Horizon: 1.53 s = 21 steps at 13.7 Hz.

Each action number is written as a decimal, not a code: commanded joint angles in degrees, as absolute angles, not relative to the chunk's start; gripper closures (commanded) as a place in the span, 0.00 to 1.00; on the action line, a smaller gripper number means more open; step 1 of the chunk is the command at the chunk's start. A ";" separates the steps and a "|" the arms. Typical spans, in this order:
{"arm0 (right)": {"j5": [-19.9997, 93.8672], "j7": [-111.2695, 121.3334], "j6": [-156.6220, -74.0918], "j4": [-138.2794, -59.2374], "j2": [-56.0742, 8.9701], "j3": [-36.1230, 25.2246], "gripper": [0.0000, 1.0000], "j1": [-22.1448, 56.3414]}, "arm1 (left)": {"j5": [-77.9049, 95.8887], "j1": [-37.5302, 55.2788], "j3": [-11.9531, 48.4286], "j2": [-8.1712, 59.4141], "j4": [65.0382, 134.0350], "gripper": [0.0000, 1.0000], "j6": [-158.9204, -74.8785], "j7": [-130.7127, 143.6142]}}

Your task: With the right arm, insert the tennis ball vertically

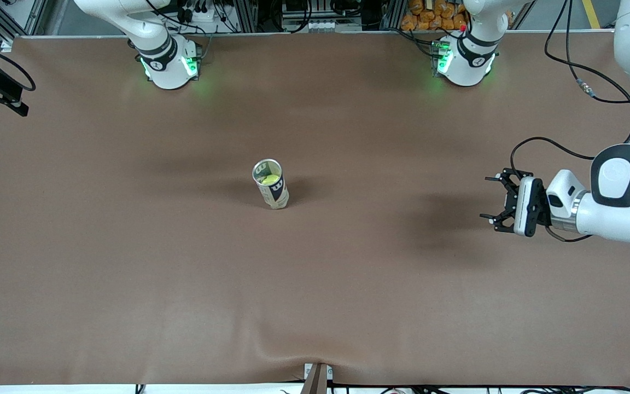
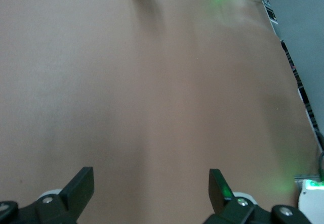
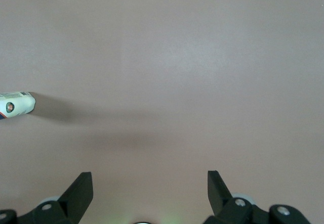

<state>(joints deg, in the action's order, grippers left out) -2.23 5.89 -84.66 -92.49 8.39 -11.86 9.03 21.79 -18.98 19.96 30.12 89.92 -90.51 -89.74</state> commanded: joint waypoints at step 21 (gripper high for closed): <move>-2.55 6.24 -84.02 -92.11 7.91 -11.16 0.00 8.61 | 3.71 6.68 -15.29 7.56 78.84 0.00 -71.19 -23.13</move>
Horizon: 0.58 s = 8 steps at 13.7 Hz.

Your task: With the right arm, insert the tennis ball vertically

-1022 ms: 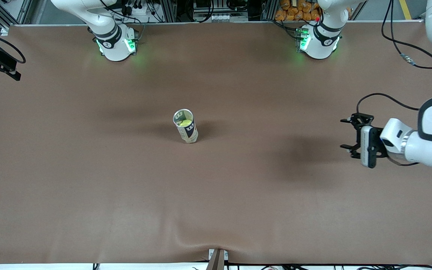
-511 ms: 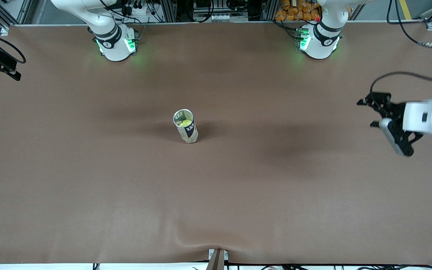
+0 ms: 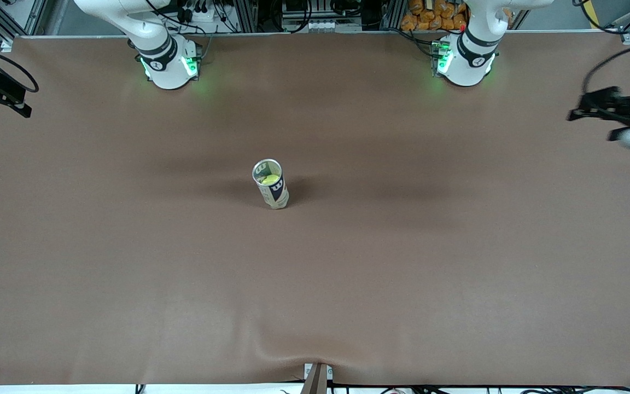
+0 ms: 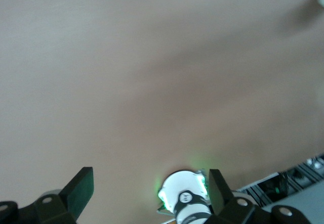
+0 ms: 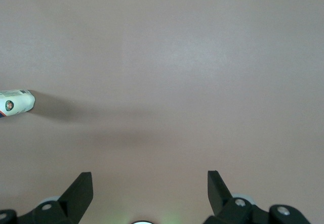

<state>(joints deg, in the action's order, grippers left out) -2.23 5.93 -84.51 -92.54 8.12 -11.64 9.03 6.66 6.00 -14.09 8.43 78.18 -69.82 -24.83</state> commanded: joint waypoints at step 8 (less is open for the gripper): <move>-2.37 6.24 -84.38 -92.11 7.91 -11.16 0.00 8.53 | -4.21 6.16 -3.97 -8.76 86.97 0.00 -69.60 4.74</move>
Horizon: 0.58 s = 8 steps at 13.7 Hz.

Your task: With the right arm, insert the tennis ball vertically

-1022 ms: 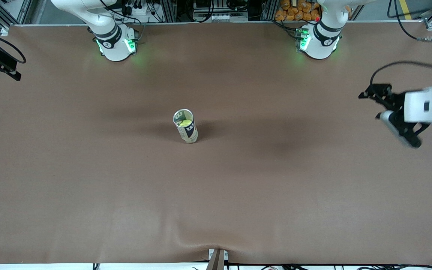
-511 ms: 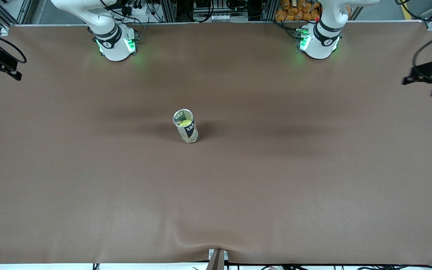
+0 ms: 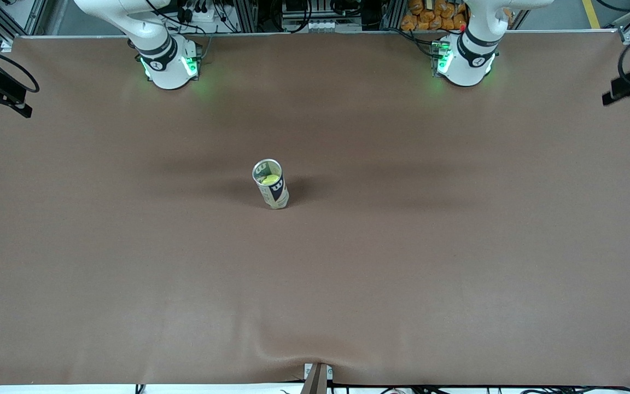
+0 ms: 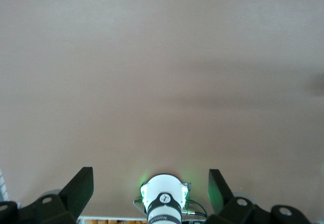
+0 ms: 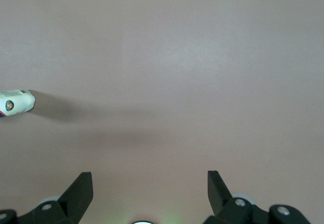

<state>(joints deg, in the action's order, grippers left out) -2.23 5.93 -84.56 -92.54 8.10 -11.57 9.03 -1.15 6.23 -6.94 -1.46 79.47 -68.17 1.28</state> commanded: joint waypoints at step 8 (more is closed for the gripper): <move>-2.29 6.07 -84.73 -92.11 7.21 -11.16 0.00 8.70 | 2.90 4.48 -5.54 -4.83 89.91 0.00 -79.98 2.55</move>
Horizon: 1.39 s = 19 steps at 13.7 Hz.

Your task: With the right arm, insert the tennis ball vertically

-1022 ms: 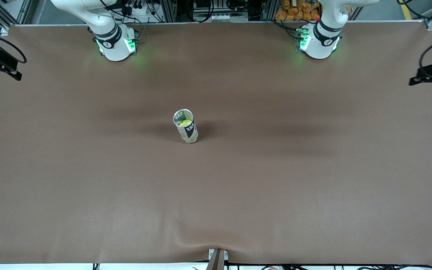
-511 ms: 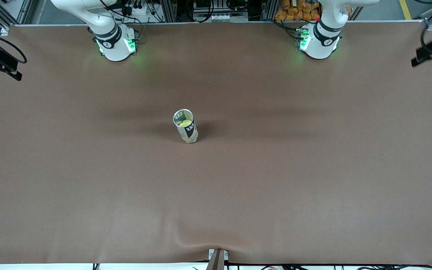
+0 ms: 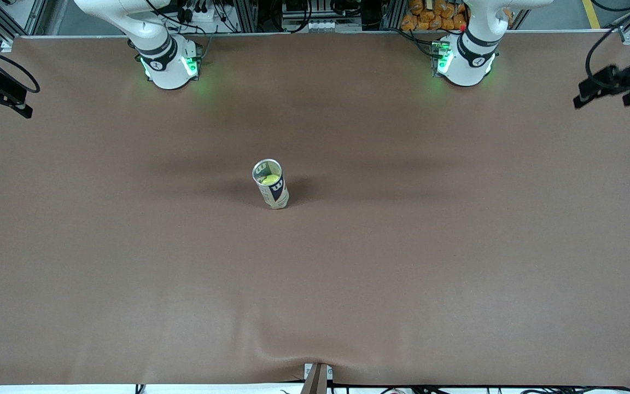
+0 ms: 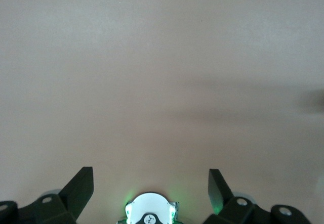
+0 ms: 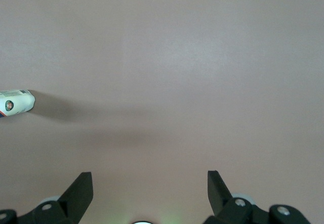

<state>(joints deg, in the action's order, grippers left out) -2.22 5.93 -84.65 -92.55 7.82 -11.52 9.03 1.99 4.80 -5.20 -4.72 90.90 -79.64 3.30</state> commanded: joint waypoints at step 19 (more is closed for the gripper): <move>-1.67 6.24 -86.31 -89.30 3.26 -10.99 0.00 9.32 | 1.94 2.20 -6.59 -4.05 89.47 0.00 -82.00 3.25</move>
